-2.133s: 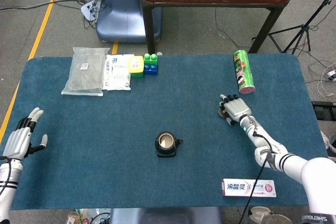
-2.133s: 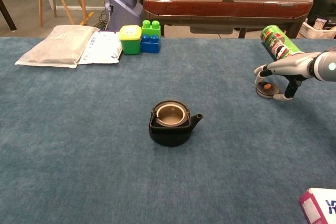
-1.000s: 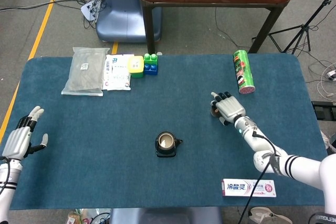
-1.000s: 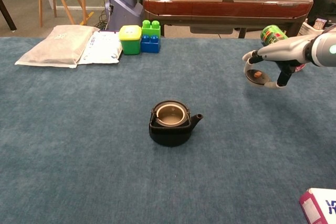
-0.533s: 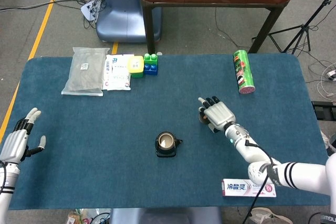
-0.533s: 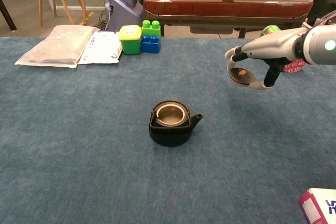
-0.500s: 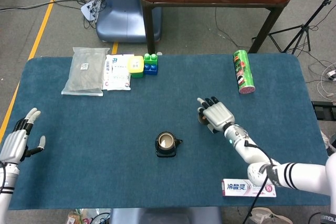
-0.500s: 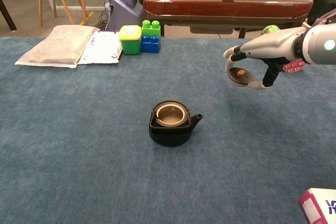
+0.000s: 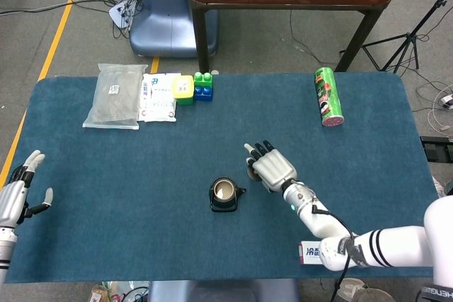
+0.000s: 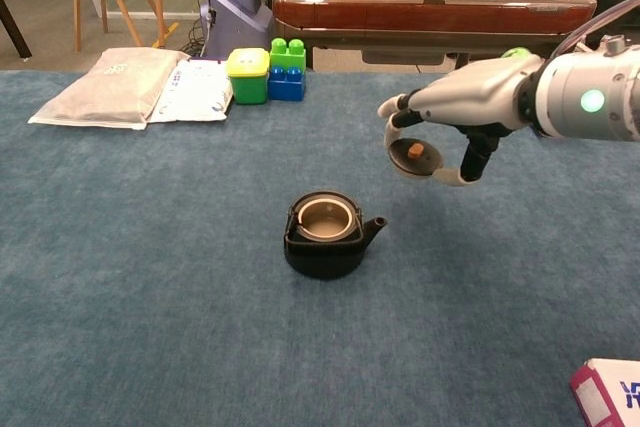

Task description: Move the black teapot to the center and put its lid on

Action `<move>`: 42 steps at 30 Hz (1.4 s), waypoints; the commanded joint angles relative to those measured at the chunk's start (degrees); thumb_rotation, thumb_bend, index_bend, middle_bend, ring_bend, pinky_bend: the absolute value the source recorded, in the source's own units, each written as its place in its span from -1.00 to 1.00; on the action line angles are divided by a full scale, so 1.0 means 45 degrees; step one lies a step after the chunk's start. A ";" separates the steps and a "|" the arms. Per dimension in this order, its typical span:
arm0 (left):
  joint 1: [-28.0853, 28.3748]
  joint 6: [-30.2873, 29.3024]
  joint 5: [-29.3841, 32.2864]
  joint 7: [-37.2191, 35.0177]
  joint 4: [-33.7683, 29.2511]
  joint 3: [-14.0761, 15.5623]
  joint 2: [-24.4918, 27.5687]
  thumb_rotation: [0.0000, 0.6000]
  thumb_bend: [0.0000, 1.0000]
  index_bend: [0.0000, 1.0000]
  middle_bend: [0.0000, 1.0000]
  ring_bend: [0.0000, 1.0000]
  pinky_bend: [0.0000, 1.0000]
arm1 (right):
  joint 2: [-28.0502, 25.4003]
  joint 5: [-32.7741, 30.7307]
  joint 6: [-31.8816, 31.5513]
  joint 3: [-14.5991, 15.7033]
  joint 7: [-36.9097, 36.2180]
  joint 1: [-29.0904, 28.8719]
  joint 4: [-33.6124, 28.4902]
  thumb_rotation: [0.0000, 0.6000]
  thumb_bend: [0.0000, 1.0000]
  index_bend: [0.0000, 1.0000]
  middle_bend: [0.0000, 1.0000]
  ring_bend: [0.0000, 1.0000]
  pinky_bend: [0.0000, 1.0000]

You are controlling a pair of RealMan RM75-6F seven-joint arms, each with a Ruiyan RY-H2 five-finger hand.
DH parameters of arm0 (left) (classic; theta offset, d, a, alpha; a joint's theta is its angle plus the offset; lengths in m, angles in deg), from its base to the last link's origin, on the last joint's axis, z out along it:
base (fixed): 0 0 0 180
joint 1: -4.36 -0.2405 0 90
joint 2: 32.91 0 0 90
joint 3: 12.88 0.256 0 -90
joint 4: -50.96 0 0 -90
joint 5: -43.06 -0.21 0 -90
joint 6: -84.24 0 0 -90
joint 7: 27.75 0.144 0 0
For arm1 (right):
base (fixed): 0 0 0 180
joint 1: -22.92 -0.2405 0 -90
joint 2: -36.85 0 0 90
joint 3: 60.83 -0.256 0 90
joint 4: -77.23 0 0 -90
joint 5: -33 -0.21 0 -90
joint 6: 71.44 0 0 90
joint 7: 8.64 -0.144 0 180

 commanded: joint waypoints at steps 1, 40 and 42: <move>-0.0130 -0.0156 -0.0091 -0.0218 0.0177 0.0063 -0.0034 1.00 -0.02 -1.00 -1.00 -1.00 -1.00 | 0.0369 -0.0217 -0.0227 -0.0031 0.0353 -0.0199 -0.0189 1.00 -0.06 -0.10 -1.00 -1.00 -1.00; -0.0634 -0.0614 -0.0515 -0.1911 0.1487 0.0263 -0.0339 1.00 -0.02 -1.00 -1.00 -1.00 -1.00 | 0.2388 -0.1375 -0.0244 -0.0370 0.1406 -0.1627 0.0585 1.00 -0.06 -0.10 -1.00 -1.00 -1.00; -0.0650 -0.0637 -0.0534 -0.1952 0.1525 0.0271 -0.0346 1.00 -0.02 -1.00 -1.00 -1.00 -1.00 | 0.2444 -0.1392 -0.0223 -0.0379 0.1392 -0.1660 0.0640 1.00 -0.06 -0.10 -1.00 -1.00 -1.00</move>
